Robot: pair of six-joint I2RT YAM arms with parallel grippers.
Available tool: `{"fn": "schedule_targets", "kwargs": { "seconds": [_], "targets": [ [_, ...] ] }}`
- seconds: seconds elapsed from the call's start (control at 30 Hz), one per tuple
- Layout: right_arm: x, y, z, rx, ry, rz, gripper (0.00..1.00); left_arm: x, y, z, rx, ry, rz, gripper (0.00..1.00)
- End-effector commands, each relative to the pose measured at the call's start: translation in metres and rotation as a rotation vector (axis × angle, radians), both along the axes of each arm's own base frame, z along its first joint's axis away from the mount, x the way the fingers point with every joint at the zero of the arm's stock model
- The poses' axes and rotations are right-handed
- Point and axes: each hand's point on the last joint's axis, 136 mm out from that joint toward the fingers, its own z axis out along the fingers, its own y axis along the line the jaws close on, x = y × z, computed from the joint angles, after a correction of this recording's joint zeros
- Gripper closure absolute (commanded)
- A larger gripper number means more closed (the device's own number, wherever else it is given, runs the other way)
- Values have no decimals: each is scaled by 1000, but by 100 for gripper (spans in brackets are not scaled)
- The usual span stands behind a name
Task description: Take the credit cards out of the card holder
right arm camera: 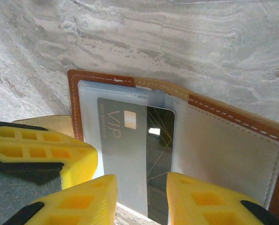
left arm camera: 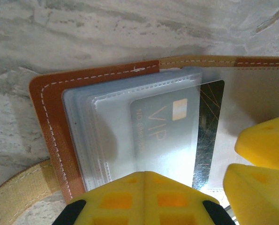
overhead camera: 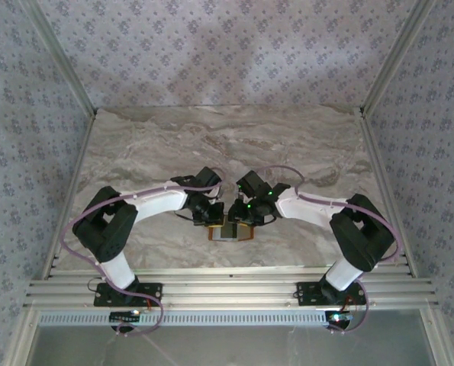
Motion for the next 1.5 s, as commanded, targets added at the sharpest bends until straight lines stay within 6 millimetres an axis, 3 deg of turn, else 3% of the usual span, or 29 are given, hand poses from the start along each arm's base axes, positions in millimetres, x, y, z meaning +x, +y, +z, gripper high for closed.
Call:
{"fn": "schedule_targets", "kwargs": {
  "seconds": [0.0, 0.37, 0.63, 1.03, 1.3, 1.47],
  "targets": [
    [-5, -3, -12, -5, 33, 10, 66, -3, 0, -4, 7, 19, -23, 93],
    [-8, -5, -29, 30, 46, 13, 71, -12, 18, -34, 108, 61, -40, 94],
    [-4, 2, -24, 183, 33, -15, 77, -14, 20, -40, 121, 71, -38, 94],
    [-3, 2, -18, 278, 24, -35, 90, -15, 20, -41, 121, 76, -35, 94],
    [-3, -29, -18, 167, -7, -90, 95, -15, 21, -41, 125, 73, -35, 94],
    [-2, -30, -7, 175, -28, -89, 95, -15, 21, -41, 124, 74, -33, 94]
  ]
}}
